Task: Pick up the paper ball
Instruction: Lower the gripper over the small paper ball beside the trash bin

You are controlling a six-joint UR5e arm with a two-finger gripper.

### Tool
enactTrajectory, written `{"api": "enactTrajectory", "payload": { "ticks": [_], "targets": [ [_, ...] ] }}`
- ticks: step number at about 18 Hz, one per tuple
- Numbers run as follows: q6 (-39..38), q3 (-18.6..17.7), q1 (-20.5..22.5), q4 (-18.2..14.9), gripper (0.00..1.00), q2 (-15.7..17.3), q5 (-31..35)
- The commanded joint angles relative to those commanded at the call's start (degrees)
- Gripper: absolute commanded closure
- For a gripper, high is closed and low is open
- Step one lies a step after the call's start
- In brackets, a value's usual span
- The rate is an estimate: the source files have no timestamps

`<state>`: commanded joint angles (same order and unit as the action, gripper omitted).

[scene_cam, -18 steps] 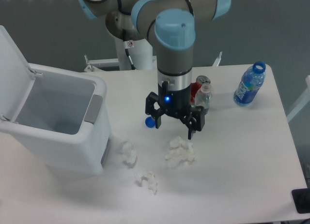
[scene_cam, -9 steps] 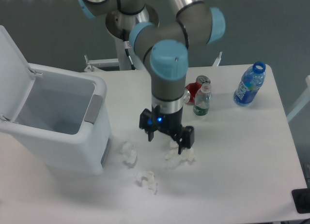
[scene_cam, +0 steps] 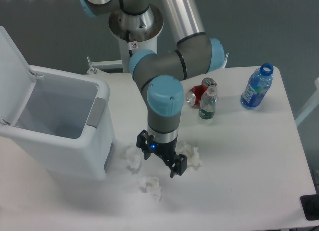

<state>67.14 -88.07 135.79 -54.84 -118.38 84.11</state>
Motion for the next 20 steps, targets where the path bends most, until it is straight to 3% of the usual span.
{"api": "enactTrajectory", "payload": {
  "ticks": [9,20],
  "targets": [
    [5.9,3.0,-1.2,0.3,0.00,-5.7,0.2],
    [6.3,2.8,-3.4,2.6,0.00,-8.5,0.1]
  ]
}}
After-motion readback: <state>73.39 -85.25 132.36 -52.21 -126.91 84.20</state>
